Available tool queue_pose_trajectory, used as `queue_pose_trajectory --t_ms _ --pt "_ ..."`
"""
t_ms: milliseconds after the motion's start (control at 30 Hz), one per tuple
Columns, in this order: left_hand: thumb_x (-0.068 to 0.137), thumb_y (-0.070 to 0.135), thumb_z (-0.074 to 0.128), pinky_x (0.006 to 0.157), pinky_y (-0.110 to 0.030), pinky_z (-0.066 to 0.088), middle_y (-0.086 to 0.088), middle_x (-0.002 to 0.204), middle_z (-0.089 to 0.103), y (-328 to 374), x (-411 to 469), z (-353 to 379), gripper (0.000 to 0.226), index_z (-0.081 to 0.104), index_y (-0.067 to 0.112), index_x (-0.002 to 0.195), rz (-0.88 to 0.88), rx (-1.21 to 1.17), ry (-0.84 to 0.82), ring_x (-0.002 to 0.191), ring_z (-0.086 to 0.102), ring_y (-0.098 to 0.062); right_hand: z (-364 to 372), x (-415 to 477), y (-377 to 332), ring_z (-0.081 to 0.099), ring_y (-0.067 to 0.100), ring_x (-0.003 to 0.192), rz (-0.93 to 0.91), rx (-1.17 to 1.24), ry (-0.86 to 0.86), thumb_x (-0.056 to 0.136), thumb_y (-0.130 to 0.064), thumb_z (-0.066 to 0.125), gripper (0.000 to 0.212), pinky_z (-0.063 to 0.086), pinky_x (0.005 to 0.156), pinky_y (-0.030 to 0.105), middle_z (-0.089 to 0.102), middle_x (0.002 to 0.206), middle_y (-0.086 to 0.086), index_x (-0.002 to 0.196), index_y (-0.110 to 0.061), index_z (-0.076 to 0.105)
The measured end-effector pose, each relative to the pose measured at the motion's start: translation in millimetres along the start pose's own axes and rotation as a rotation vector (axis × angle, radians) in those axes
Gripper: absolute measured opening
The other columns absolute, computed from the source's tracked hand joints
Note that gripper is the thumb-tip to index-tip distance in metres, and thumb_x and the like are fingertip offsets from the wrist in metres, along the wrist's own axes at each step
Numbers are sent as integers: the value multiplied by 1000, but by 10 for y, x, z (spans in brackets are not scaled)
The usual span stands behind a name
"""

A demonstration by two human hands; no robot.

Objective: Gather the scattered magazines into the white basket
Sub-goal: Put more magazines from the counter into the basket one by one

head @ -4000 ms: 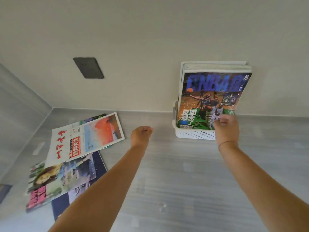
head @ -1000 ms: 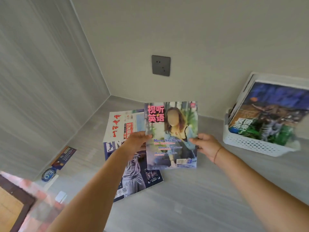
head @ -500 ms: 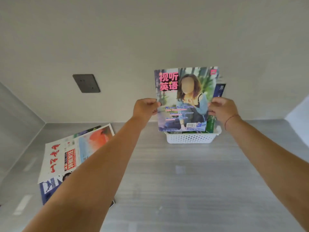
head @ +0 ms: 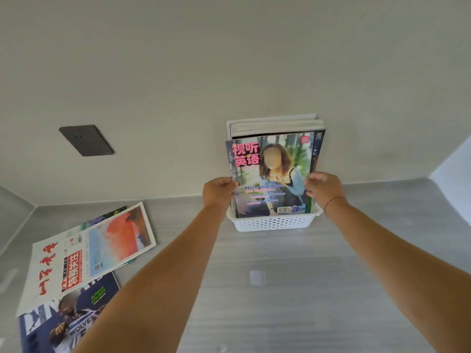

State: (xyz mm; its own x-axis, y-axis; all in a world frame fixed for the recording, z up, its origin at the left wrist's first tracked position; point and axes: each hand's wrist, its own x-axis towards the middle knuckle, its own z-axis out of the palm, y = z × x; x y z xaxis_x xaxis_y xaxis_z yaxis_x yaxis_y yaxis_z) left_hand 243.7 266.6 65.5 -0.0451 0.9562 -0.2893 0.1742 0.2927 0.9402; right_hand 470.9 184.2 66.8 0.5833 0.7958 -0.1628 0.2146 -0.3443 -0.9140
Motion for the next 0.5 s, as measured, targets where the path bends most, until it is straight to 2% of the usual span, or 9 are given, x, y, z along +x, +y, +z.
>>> queue_pose_trajectory --t_ms 133,167,233,333,433,500 --pt "80 12 71 83 -41 56 -5 86 67 -105 81 86 22 57 11 98 -11 63 50 75 67 -26 64 70 94 68 25 92 47 -25 -36 92 -12 51 23 56 81 35 68 106 14 110 -8 65" --pt "80 14 71 82 -42 56 -3 84 66 -115 92 99 22 57 12 97 -7 78 58 75 66 -26 71 79 97 67 27 94 47 -38 -42 93 -12 48 24 56 82 38 68 105 14 110 -8 64" --pt "81 18 70 80 -43 57 -6 88 70 -131 118 113 18 62 10 95 12 141 61 76 67 -23 86 97 99 66 28 91 24 -107 -33 94 -11 42 28 55 82 41 67 103 13 111 -8 64" --pt "81 22 72 80 -43 57 -9 92 73 -144 142 111 21 66 8 95 13 163 44 74 66 -21 117 84 83 56 22 78 -26 -211 14 91 -7 38 33 50 75 32 65 102 9 111 -8 64" --pt "81 21 72 82 -44 56 -9 87 71 -152 142 76 20 65 8 94 9 158 23 72 63 -22 148 49 88 57 27 84 -34 -220 30 89 -5 38 31 47 79 35 65 99 16 108 -6 64" --pt "80 21 72 81 -43 56 -9 87 69 -159 133 37 20 65 7 93 19 147 17 72 60 -22 163 37 95 50 25 72 -35 -233 20 88 -5 37 30 41 68 31 61 88 25 104 2 62"
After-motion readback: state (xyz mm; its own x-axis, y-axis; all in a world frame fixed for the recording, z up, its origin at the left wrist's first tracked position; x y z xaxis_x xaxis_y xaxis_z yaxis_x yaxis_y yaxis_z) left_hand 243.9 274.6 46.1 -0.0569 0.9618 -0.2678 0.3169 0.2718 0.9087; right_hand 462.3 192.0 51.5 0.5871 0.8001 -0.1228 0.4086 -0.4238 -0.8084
